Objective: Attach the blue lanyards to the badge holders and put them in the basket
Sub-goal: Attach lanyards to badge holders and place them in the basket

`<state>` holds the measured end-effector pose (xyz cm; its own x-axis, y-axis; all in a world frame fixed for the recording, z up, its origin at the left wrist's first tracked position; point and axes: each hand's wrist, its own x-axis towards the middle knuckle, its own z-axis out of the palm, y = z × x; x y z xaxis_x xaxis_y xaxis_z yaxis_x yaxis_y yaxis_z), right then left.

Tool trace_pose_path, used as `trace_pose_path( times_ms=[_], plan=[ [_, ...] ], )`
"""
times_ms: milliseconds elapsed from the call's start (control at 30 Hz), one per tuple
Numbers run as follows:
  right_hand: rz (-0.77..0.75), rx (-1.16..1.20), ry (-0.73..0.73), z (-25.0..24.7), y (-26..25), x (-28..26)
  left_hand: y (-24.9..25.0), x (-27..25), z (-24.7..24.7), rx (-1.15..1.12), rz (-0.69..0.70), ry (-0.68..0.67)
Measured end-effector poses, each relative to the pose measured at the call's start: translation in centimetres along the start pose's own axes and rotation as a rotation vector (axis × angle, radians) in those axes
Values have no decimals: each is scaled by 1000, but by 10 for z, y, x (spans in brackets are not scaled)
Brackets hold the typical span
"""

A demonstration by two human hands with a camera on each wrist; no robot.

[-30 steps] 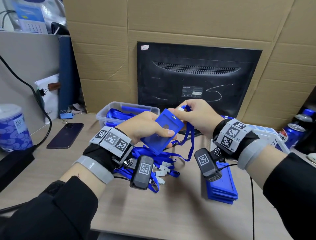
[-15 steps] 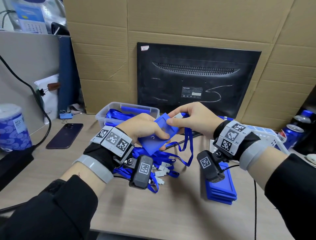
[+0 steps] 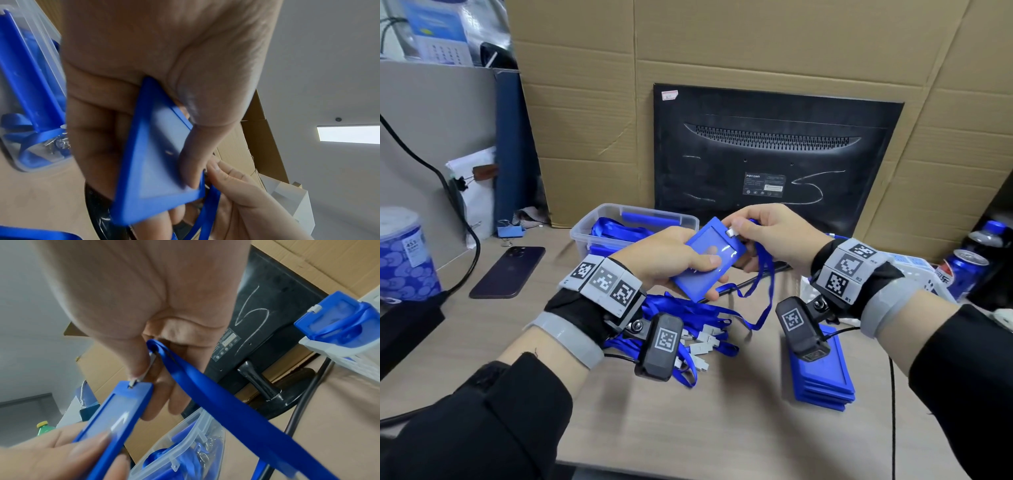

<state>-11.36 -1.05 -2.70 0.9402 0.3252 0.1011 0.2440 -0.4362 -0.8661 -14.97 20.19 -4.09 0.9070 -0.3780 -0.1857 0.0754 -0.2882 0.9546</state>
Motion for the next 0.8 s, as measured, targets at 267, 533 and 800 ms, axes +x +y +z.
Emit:
trace_pose_path(
  times_ms=[267,533,800],
  plan=[
    [113,-81,-106,0,9,-2,8,-8,6,-115,187,11],
    [-3,-486,-250,9,-14,-7,-6,8,2,221,109,306],
    [-190,-498,-30,2,-17,0,-4,1,-1,544,58,74]
  ],
)
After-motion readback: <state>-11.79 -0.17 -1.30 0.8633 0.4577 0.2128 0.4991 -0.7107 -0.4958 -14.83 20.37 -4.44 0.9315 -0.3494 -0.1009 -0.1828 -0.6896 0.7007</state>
